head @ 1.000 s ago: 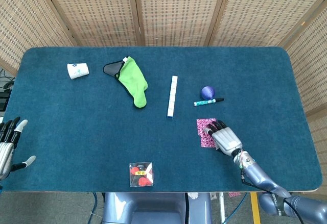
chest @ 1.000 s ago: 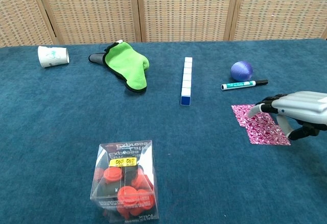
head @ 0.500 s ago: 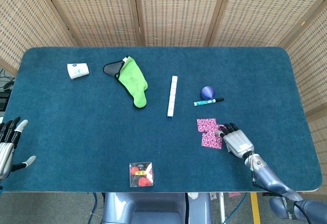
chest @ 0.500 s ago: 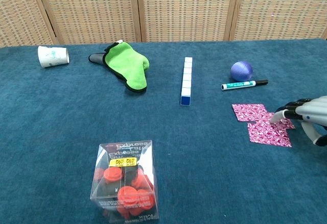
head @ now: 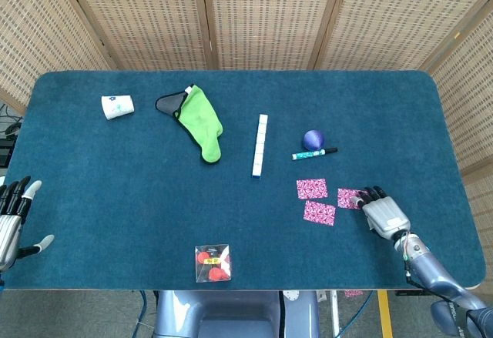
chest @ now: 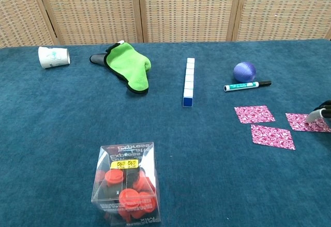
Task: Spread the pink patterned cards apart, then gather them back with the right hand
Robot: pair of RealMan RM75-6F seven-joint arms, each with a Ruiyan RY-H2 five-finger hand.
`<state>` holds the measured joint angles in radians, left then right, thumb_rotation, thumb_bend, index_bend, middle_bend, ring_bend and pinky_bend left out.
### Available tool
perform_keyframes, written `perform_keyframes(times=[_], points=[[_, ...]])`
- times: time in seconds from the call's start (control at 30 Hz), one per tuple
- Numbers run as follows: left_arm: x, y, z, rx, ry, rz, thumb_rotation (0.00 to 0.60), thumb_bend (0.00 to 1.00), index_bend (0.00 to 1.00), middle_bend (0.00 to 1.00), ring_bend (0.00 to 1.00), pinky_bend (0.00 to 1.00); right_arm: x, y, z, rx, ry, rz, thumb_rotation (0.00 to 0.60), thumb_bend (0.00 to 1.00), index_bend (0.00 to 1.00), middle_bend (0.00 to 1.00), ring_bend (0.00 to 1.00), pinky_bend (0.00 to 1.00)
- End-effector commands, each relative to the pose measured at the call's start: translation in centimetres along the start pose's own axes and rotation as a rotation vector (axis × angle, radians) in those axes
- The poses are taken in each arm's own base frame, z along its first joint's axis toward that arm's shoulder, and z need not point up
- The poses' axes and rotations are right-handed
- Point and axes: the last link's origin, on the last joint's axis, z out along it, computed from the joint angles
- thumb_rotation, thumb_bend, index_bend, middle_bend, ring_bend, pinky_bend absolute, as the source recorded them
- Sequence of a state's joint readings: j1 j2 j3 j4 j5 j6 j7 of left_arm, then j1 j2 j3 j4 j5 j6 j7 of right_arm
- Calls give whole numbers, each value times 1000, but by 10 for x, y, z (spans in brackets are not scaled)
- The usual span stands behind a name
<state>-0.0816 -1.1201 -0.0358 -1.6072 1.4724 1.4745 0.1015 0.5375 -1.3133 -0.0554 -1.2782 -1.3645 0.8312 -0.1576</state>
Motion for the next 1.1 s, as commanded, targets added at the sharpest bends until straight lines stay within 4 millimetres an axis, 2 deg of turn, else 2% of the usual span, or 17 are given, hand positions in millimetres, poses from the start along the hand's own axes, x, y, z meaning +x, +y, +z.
perform_keyframes(times=[0.03,0.27,0.33,0.4,0.43,0.47,0.5,0.53,0.73,0.8,0.9,1.1], points=[[0,0,0,0,0,0,600,0,0,0,0,0,1,6,-1,-12,-2,-6,600,1000,141,136,9,57],[0,0,0,-1,-1,-1,600,0,0,0,0,0,4,12,-4,-27,0,-5,600,1000,141,134,9,57],[0,0,0,-1,-1,-1,600,0,0,0,0,0,6,12,-4,-25,9,1,600,982,141,103,5,57],[0,0,0,-1,-1,-1,600,0,0,0,0,0,11,11,-4,-23,38,18,600,781,141,40,0,57],[0,0,0,-2,-1,-1,600,0,0,0,0,0,16,9,-3,-22,63,33,600,591,141,12,0,57],[0,0,0,-2,-1,-1,600,0,0,0,0,0,20,7,-2,-19,85,48,600,477,141,2,0,57],[0,0,0,-2,-1,0,600,0,0,0,0,0,24,5,-1,-15,106,64,600,372,141,0,0,57],[0,0,0,-2,-2,0,600,0,0,0,0,0,28,3,1,-11,125,81,600,340,143,0,0,57],[0,0,0,-2,-3,-1,600,0,0,0,0,0,55,-16,20,14,199,162,600,337,161,0,0,57],[0,0,0,-1,-5,-3,600,0,0,0,0,0,64,-34,36,33,204,167,600,337,164,0,0,57],[0,0,1,1,-9,-4,600,0,0,0,0,0,64,-48,51,14,189,166,600,337,173,0,0,57],[0,-1,1,1,-14,-6,600,0,0,0,0,0,60,-59,66,-5,166,167,600,337,202,0,0,57]])
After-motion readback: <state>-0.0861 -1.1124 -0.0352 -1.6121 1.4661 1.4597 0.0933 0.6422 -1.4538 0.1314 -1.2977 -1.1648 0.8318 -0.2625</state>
